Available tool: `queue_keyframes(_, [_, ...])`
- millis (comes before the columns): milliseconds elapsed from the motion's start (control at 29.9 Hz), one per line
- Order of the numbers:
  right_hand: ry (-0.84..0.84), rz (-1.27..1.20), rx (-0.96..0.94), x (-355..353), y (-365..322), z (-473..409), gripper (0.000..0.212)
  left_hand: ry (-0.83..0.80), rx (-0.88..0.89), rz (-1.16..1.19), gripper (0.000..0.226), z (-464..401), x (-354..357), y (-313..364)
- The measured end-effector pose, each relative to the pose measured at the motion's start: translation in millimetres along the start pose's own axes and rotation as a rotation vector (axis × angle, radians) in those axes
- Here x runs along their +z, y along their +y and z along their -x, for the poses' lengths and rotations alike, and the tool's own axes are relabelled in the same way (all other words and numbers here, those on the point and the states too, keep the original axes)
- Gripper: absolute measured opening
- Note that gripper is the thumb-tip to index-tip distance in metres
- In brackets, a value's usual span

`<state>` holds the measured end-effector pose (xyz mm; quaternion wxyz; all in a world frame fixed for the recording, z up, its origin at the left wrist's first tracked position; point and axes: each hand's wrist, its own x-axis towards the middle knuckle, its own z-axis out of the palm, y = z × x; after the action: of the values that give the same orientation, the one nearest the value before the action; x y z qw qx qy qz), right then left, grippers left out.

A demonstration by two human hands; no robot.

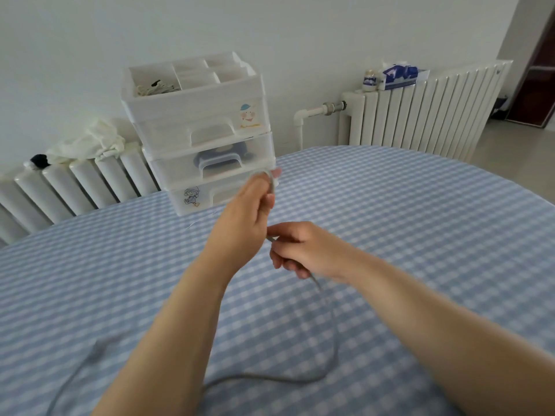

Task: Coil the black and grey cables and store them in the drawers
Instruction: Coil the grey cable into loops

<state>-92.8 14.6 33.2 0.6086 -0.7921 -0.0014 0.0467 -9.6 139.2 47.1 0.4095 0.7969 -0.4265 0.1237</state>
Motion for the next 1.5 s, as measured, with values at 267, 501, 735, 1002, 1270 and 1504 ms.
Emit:
queue_keyframes(267, [0.178,0.569,-0.12,-18,-18,18,0.017,-0.284,-0.225,0.121,0.034,6,7,15])
queue_keyframes(501, [-0.095,-0.476,-0.083,-43,-23,18,0.021,-0.105,-0.395,0.827,0.039,1,-6,18])
queue_keyframes(735, [-0.085,-0.54,-0.087,-47,-25,21,0.016,0.054,-0.729,1.18,0.041,-7,-20,5])
queue_keyframes(1002, [0.382,-0.294,-0.051,-37,1,-1,0.026,-0.31,-0.643,1.396,0.044,-5,-20,21])
queue_keyframes(1270, [0.198,-0.427,0.052,15,-6,-1,0.022,-0.2,-0.542,1.53,0.035,-6,-21,26])
queue_keyframes(1504, [-0.035,-0.158,0.126,32,-10,10,0.066,0.044,-0.502,1.298,0.04,-5,-19,32])
